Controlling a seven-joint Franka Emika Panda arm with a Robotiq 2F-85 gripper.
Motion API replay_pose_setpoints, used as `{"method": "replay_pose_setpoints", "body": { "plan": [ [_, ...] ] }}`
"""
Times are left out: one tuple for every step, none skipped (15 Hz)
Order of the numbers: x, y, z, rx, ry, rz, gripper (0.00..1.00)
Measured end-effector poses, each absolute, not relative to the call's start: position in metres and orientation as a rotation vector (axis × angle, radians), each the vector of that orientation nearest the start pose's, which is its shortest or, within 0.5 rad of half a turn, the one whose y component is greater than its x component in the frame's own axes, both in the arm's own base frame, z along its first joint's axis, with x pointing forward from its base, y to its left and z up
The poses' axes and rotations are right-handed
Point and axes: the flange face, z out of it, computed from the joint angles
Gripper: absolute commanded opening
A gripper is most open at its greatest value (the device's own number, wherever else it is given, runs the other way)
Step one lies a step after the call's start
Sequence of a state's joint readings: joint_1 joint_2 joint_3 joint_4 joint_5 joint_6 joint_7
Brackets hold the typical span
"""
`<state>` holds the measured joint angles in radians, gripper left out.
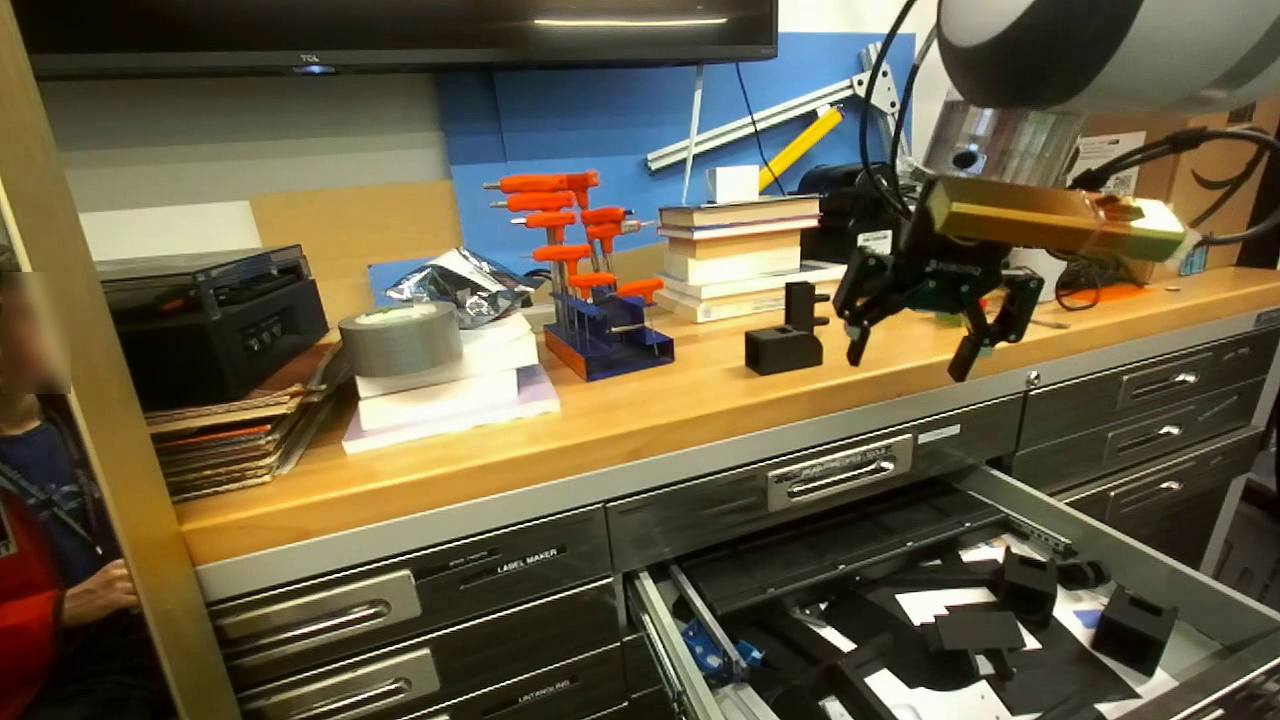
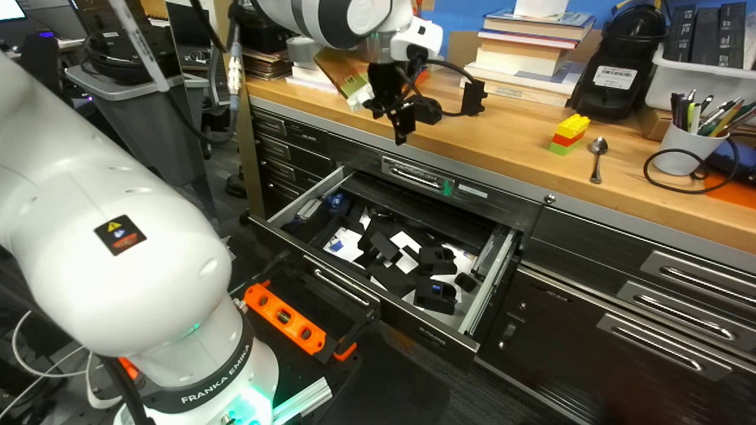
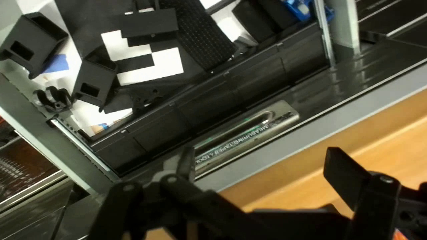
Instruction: Put the black objects on the tabletop into the open drawer and then close the drawer
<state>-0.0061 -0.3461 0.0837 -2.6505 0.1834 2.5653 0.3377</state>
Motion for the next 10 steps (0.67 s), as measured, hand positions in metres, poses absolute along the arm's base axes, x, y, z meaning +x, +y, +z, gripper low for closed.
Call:
{"method": "replay_pose_setpoints", "body": {
  "plan": [
    [0.420, 0.040, 0.394, -2.894, 0.640, -0.377, 1.00],
    [0.418, 0.050, 0.404, -2.873, 0.679, -0.392, 1.00],
    [0.416, 0.061, 0.415, -2.852, 0.715, -0.407, 1.00],
    [0.416, 0.071, 0.423, -2.830, 0.748, -0.421, 1.00],
    [0.416, 0.081, 0.431, -2.809, 0.776, -0.435, 1.00],
    [0.418, 0.090, 0.437, -2.788, 0.806, -0.446, 1.00],
    [0.421, 0.097, 0.443, -2.770, 0.833, -0.454, 1.00],
    [0.424, 0.103, 0.447, -2.752, 0.858, -0.459, 1.00],
    [0.429, 0.107, 0.452, -2.732, 0.884, -0.463, 1.00],
    [0.435, 0.110, 0.457, -2.710, 0.917, -0.464, 1.00]
  ]
}}
